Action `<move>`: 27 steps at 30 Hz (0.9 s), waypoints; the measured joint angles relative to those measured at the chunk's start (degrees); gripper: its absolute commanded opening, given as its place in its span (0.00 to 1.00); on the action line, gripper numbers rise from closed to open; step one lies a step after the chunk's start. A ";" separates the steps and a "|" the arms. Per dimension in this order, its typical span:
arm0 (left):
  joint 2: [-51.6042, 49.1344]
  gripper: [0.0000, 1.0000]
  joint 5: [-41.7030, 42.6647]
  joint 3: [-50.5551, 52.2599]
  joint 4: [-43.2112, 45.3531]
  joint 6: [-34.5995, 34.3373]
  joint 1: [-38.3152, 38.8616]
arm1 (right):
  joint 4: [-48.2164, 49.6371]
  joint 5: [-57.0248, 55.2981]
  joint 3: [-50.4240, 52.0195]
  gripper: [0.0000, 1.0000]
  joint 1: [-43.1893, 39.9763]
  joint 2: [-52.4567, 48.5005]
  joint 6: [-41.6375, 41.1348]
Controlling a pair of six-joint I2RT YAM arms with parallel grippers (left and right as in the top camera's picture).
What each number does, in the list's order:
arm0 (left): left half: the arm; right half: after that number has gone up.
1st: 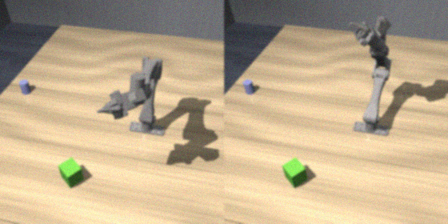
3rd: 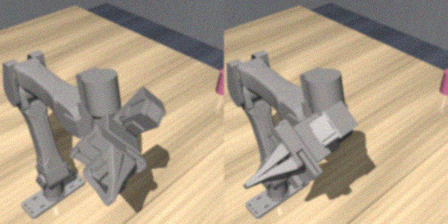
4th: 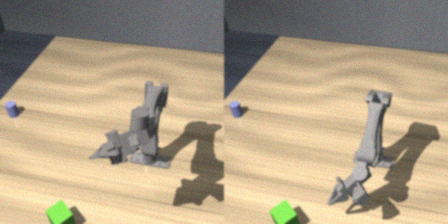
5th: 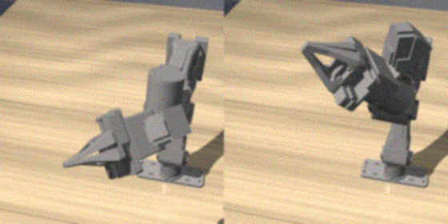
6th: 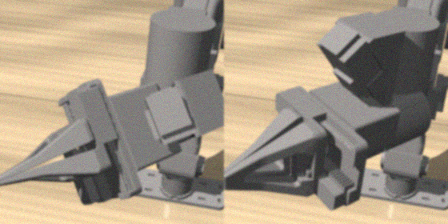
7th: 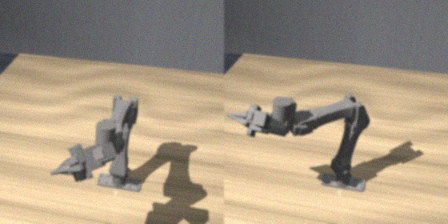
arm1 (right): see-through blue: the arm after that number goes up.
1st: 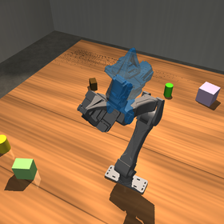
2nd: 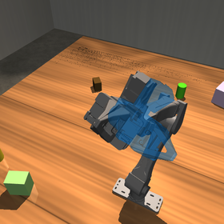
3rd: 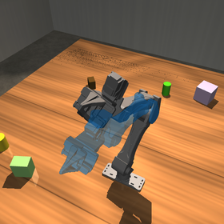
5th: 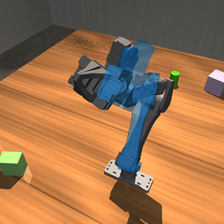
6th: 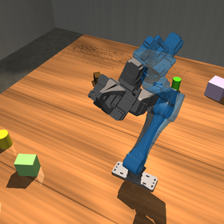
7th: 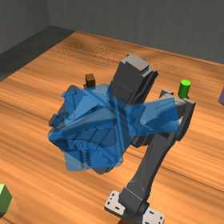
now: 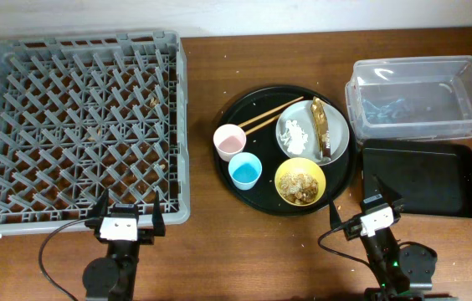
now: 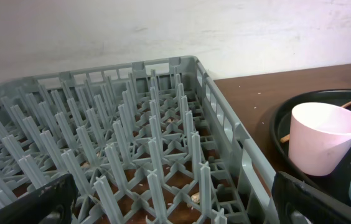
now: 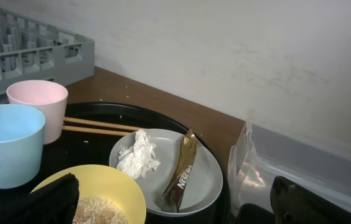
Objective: Sort waste into correct bins and load items into the dishwasher rack
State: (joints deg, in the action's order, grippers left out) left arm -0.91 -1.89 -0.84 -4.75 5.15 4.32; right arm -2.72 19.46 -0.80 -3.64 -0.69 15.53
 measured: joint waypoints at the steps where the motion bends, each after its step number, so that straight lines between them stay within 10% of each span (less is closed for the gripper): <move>1: 0.00 0.99 0.00 0.00 0.00 0.02 0.00 | 0.00 0.00 0.00 0.98 0.00 0.00 0.00; 15: -3.32 0.99 15.56 -5.62 7.10 -0.90 0.00 | -4.35 10.21 -12.76 0.98 0.00 -3.45 -10.60; 25: -69.57 0.99 32.15 -64.81 -34.56 -1.95 -0.22 | -51.41 13.14 -81.22 0.95 0.00 -87.32 -14.08; 27: -72.85 0.99 32.35 -65.09 -36.30 -1.95 -0.22 | -52.06 8.63 -83.03 0.53 1.25 -100.41 -16.63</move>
State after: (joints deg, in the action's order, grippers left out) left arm -73.76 30.46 -65.93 -41.06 3.20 4.10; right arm -54.78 28.10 -83.83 -2.39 -101.10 -1.10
